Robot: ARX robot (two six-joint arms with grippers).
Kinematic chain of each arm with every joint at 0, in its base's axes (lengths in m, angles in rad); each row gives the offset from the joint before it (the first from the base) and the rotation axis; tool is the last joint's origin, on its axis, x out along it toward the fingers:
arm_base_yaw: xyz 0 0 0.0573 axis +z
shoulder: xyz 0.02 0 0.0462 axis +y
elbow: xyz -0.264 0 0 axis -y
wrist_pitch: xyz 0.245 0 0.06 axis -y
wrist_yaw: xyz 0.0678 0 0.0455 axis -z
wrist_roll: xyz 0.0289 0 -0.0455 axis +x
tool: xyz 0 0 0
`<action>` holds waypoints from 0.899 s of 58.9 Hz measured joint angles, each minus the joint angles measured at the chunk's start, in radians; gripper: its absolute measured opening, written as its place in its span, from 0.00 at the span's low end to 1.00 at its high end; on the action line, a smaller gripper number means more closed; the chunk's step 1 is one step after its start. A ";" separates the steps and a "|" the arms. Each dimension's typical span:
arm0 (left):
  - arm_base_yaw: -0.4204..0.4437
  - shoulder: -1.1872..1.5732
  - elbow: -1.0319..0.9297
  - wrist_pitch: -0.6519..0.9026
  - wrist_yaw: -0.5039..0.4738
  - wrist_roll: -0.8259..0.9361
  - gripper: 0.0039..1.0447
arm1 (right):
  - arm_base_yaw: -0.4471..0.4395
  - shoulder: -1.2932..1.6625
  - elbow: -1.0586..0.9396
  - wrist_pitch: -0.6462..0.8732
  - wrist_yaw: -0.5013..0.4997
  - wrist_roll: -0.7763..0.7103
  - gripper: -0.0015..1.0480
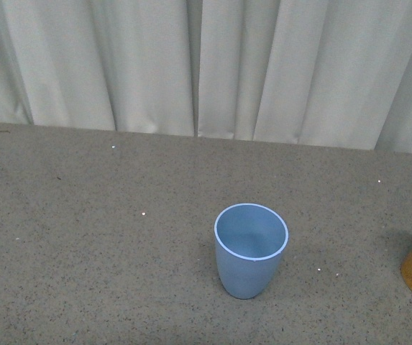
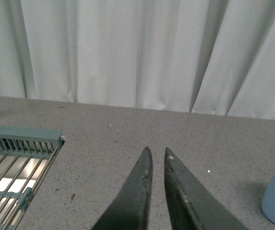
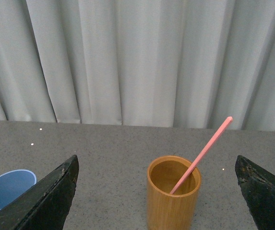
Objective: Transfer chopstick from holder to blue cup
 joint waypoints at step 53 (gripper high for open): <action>0.000 0.000 0.000 -0.001 -0.001 0.001 0.94 | -0.114 1.403 0.585 0.245 0.324 0.333 0.91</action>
